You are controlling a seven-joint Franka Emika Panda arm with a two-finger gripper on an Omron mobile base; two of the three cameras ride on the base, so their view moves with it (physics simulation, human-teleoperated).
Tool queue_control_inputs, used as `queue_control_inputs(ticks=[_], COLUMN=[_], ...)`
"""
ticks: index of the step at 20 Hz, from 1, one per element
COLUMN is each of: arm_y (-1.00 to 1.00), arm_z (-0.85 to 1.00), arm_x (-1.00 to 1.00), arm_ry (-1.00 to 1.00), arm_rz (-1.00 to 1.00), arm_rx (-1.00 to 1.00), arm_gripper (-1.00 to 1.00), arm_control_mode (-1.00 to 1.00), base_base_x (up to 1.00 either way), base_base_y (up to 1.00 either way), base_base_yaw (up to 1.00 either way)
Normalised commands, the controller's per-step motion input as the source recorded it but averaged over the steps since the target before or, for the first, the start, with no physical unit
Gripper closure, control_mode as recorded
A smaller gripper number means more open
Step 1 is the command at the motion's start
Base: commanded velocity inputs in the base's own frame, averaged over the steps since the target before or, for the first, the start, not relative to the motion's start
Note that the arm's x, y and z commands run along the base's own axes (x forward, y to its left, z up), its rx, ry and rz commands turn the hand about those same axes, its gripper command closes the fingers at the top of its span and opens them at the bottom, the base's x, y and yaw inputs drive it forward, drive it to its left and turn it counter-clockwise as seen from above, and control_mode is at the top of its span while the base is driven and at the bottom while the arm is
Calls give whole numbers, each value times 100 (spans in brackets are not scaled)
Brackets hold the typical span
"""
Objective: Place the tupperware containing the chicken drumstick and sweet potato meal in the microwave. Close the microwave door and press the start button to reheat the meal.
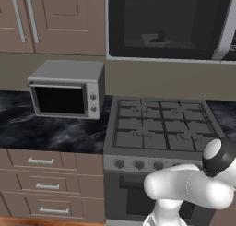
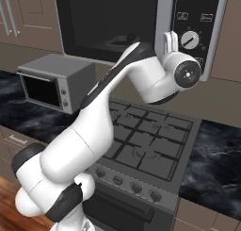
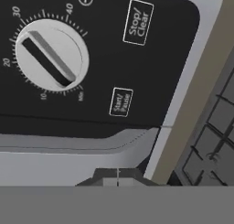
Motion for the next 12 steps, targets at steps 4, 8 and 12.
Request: queue_control_inputs(ticks=[4, 8, 12], arm_y=[-18, -14, -10], arm_z=[-16, -8, -1], arm_x=[14, 20, 25], arm_ry=[0, 0, 0], arm_rz=[0, 0, 0], arm_rx=[3, 1, 2], arm_gripper=[100, 100, 100], arm_control_mode=[-100, -100, -100], base_base_x=[0, 0, 0], base_base_y=[0, 0, 0], base_base_yaw=[0, 0, 0])
